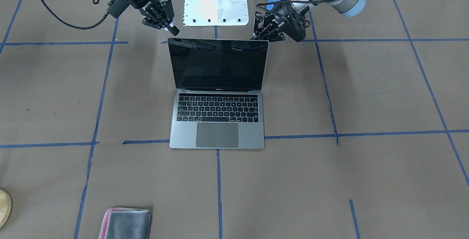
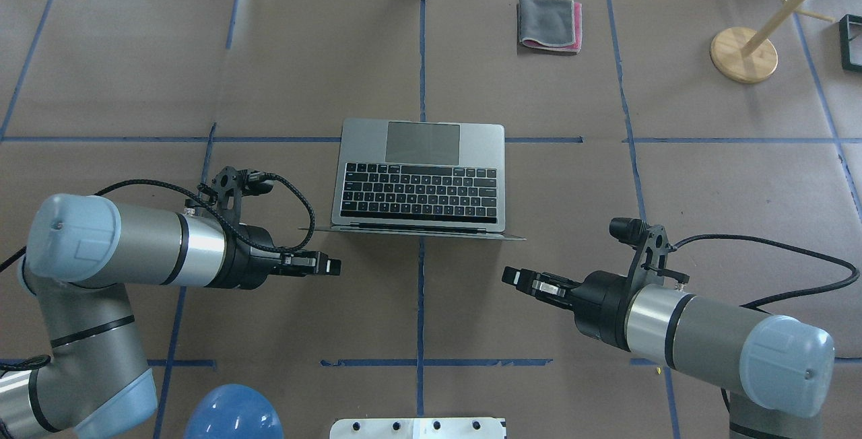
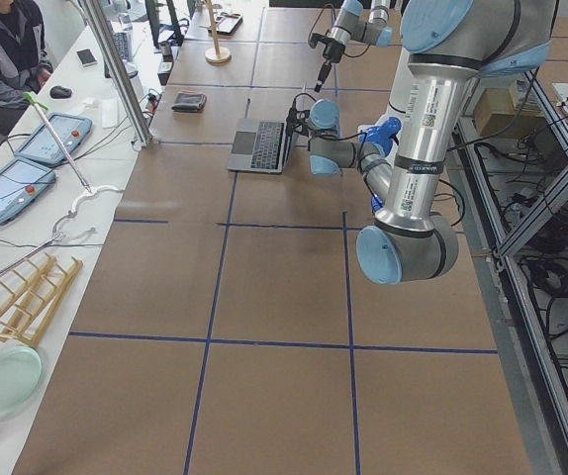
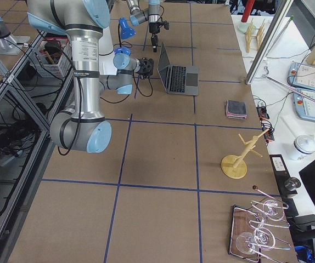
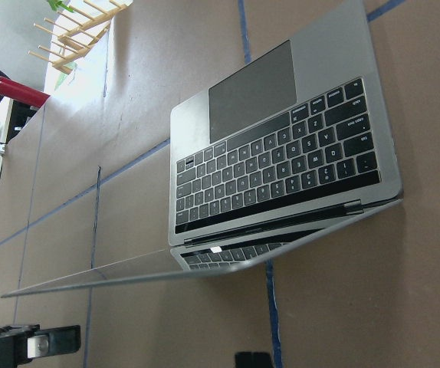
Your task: Close laptop
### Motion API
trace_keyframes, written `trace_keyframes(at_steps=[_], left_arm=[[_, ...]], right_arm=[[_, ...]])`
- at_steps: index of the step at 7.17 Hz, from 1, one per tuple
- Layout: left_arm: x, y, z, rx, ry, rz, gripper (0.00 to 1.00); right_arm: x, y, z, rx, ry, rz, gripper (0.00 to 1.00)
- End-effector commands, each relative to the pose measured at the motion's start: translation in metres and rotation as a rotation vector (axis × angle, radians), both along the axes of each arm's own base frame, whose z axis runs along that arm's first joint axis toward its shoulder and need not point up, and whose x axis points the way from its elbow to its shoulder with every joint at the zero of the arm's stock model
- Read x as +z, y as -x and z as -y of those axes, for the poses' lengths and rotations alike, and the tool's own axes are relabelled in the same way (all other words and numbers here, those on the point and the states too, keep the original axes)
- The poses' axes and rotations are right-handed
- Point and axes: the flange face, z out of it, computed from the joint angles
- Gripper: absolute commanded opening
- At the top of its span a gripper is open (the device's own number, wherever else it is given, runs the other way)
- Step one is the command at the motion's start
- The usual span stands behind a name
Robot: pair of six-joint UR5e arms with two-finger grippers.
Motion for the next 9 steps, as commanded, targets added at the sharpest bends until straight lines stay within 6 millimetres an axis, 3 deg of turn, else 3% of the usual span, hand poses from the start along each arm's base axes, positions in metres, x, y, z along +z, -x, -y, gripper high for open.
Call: trace_keyframes(at_steps=[1,3,7,9], left_arm=[[-0.004,0.015,0.025,-0.055,-0.001,0.001,0.00],[-0.003,0.024,0.038,-0.083,0.006,0.009,0.00],[-0.006,0.031,0.053,-0.111,0.021,0.031,0.00],[-0.016,0.024,0.065,-0.123,0.037,0.059,0.00]], right_arm=[[-0.015,0.007,0.010,0.017,0.005,-0.020,0.01],[-0.013,0.006,0.021,0.040,0.014,-0.054,0.01],[-0.058,0.000,0.079,0.108,0.050,-0.122,0.01],[-0.065,0.000,0.087,0.125,0.084,-0.134,0.01]])
